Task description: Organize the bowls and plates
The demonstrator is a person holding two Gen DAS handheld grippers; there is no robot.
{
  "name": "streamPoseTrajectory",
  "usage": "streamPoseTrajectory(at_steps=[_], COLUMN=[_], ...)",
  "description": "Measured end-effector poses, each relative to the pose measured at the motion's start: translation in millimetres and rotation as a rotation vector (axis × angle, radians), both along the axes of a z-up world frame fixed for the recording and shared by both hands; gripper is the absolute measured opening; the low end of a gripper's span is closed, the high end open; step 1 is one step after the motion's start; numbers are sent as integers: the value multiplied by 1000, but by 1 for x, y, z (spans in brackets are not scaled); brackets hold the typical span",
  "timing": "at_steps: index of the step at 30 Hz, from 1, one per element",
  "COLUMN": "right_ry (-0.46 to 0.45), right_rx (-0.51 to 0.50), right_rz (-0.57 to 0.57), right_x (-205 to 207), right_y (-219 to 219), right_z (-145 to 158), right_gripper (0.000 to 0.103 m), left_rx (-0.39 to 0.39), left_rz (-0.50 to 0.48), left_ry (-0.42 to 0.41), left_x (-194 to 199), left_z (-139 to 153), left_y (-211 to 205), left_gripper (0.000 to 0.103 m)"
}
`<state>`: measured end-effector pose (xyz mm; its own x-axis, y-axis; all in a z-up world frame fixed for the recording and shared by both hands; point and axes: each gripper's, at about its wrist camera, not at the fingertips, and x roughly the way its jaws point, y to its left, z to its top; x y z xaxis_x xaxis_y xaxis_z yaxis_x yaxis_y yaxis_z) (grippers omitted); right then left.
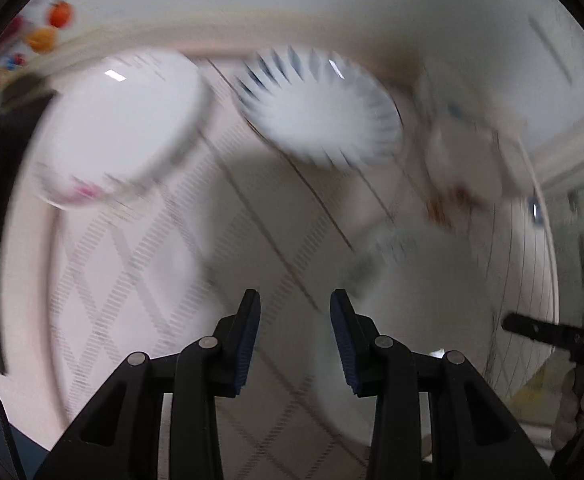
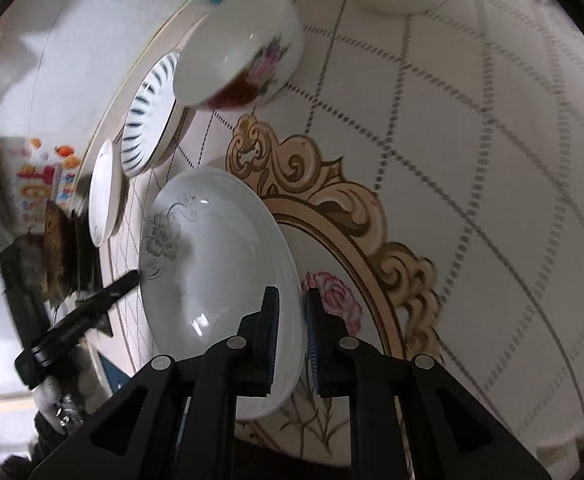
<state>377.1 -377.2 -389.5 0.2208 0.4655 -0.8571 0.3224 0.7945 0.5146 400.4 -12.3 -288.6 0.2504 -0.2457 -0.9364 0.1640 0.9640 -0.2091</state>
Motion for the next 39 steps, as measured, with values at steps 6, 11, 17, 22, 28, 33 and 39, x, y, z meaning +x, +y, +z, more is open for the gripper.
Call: streamPoseTrajectory(at_steps=[6, 11, 17, 22, 28, 33, 39], right_ry=[-98, -135, -209, -173, -72, -91, -94], right_rx=[81, 184, 77, -6, -9, -29, -13], right_rz=[29, 107, 255, 308, 323, 348, 335], right_x=[52, 141, 248, 311, 330, 328, 322], right_y=[73, 159, 250, 279, 275, 280, 272], right_z=[57, 51, 46, 22, -20, -25, -21], right_gripper=[64, 63, 51, 43, 14, 10, 11], left_rx=[15, 82, 127, 62, 29, 47, 35], left_rz=[154, 266, 312, 314, 337, 317, 313], left_ry=[-76, -62, 11, 74, 77, 21, 0], left_x=[41, 84, 127, 147, 147, 137, 125], left_z=[23, 0, -45, -71, -83, -78, -66], left_y=[95, 157, 190, 200, 206, 201, 195], left_gripper=[45, 45, 45, 45, 25, 22, 20])
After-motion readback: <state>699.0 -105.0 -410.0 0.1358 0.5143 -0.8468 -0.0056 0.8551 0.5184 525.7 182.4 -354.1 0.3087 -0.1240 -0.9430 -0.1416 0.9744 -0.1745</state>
